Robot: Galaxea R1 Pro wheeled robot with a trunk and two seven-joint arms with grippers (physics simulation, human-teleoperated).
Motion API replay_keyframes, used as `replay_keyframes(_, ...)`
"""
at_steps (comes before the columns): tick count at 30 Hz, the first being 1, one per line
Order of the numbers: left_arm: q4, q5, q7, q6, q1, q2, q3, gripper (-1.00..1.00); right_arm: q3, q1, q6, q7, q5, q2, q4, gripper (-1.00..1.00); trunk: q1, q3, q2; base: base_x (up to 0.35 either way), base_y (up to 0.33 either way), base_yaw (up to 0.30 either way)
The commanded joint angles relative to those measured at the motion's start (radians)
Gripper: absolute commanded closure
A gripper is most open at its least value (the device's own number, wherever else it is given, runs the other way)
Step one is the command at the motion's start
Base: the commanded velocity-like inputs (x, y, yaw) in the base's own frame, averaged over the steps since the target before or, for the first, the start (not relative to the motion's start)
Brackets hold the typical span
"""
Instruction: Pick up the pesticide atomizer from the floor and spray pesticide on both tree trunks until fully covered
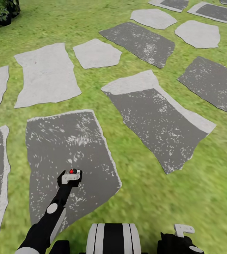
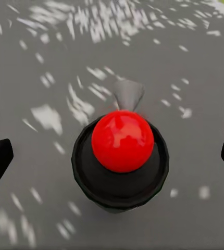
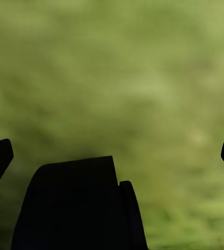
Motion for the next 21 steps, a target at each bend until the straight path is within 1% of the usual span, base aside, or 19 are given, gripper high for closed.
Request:
replay_keyframes(1,0.000,0.000,0.000,0.000,0.000,0.000,0.000,-1.00,0.000,0.000,0.000,0.000,0.000,0.000,0.000,-1.00,0.000,0.000,0.000,-0.022,0.000,0.000)
replay_keyframes(7,0.000,0.000,0.000,0.000,0.000,0.000,0.000,-1.00,0.000,0.000,0.000,0.000,0.000,0.000,0.000,-1.00,0.000,0.000,0.000,-0.096,0.000,0.000)
replay_keyframes(21,0.000,0.001,0.000,0.001,0.000,0.000,0.000,-1.00,0.000,0.000,-0.001,0.000,0.000,0.000,0.000,-1.00,0.000,0.000,0.000,-0.003,0.000,0.000)
